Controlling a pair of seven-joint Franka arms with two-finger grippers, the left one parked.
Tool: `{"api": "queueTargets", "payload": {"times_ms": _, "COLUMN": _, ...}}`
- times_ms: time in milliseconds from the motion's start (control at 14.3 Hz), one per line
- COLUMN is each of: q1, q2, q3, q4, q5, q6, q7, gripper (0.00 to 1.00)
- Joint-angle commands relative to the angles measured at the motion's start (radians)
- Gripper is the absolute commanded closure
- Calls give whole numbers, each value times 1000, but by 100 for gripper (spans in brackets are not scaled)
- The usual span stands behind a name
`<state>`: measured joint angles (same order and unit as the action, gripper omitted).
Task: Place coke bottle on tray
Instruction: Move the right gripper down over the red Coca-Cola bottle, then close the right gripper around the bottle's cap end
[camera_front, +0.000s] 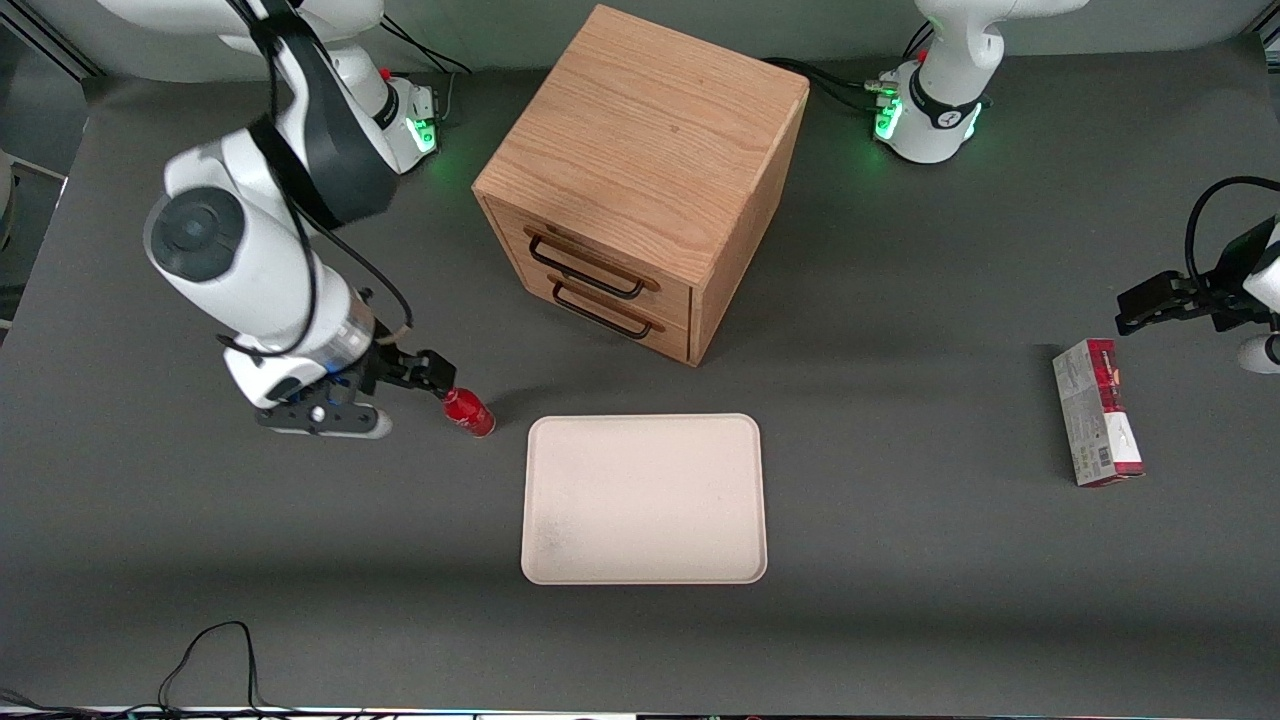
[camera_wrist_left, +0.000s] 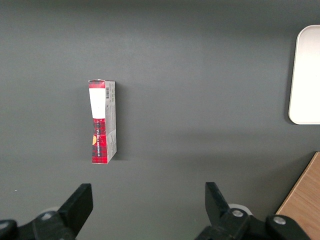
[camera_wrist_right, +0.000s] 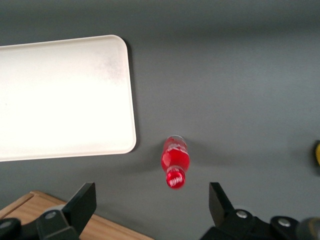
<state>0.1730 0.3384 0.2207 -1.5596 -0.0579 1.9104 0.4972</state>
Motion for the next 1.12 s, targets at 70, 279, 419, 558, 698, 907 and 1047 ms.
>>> {"api": "queueTargets", "payload": {"times_ms": 70, "q1": -1, "q2": 21, "q3": 5, "q4": -97, "q5": -42, "q6": 116, "q7": 3, "gripper": 0}}
{"api": "queueTargets", "payload": {"times_ms": 279, "q1": -1, "q2": 1, "q3": 5, "q4": -253, "q5": -59, "q6": 260, "q7": -14, "gripper": 1}}
{"api": "queueTargets", "payload": {"times_ms": 419, "q1": -1, "q2": -34, "q3": 5, "q4": -354, "q5": -71, "q6": 329, "q7": -35, "gripper": 1}}
{"api": "queueTargets", "payload": {"times_ms": 558, "q1": -6, "q2": -73, "q3": -3, "q4": -449, "q5": -80, "q6": 399, "q7": -69, "gripper": 1}}
{"api": "queueTargets", "payload": {"times_ms": 698, "q1": -9, "q2": -73, "q3": -4, "q4": -484, "q5": -80, "q6": 466, "q7": -69, "gripper": 1}}
{"api": "queueTargets", "payload": {"times_ms": 907, "q1": -12, "q2": -73, "q3": -4, "q4": -496, "q5": -80, "q6": 489, "q7": -69, "gripper": 8}}
{"api": "queueTargets", "payload": {"times_ms": 1047, "q1": -12, "q2": -73, "q3": -4, "q4": -497, "q5": -80, "q6": 489, "q7": -69, "gripper": 38}}
